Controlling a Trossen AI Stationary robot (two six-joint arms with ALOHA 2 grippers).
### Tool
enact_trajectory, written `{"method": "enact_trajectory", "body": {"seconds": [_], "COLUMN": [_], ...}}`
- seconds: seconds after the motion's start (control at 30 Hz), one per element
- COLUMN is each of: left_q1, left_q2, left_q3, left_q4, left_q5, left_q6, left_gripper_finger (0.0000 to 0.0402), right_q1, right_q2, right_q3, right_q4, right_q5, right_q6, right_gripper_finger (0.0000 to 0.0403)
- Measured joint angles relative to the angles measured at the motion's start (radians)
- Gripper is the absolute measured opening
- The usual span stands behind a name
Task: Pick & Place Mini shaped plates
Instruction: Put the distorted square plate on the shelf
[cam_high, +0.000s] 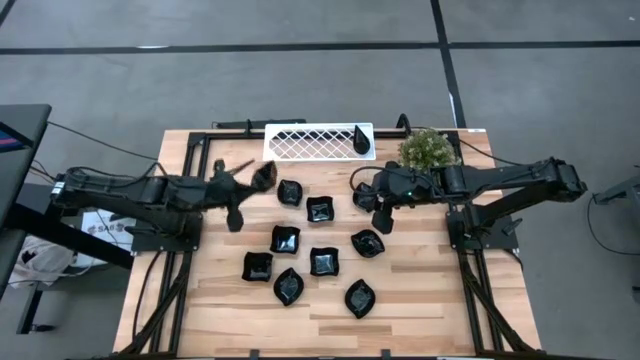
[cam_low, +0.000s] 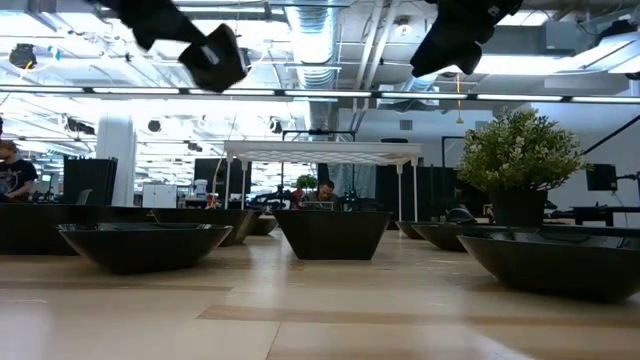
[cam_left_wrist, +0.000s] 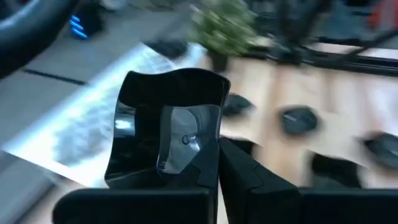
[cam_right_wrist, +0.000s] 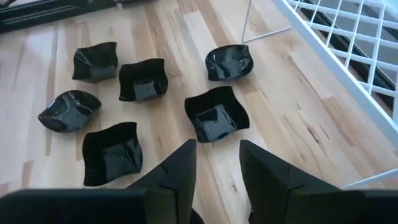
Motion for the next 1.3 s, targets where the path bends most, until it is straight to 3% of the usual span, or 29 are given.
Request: {"method": "enact_trajectory", "body": {"seconds": [0.1,0.17,0.4,0.57,0.9,1.3], "left_q1": [0.067,0.139,0.446,0.575,0.588,0.592], "left_q2": [0.062,0.118,0.342,0.472,0.641,0.668], "left_q3": [0.073,0.124,0.291,0.326,0.326,0.325], "left_q4": [0.004,0.016,0.036,0.046,0.045,0.04], "left_q5": [-0.083,-0.085,0.103,0.194,0.232,0.224], "left_q6": [0.119,0.203,0.427,0.497,0.511,0.578], "left_gripper_finger": [0.0005,0.0005,0.0006,0.0007,0.0007,0.0008], "right_q1": [0.0,-0.005,-0.071,-0.128,-0.181,-0.193], "right_q2": [0.0,0.0,0.0,0.0,0.0,0.0], "right_q3": [0.0,0.0,0.0,0.0,0.0,0.0], "right_q4": [-0.004,-0.003,-0.001,0.001,0.004,0.005], "right_q5": [0.044,0.084,0.166,0.166,0.166,0.165], "right_q6": [-0.036,-0.073,-0.126,-0.126,-0.126,-0.136], "right_gripper_finger": [0.0118,0.0118,0.0118,0.0118,0.0118,0.0118]}}
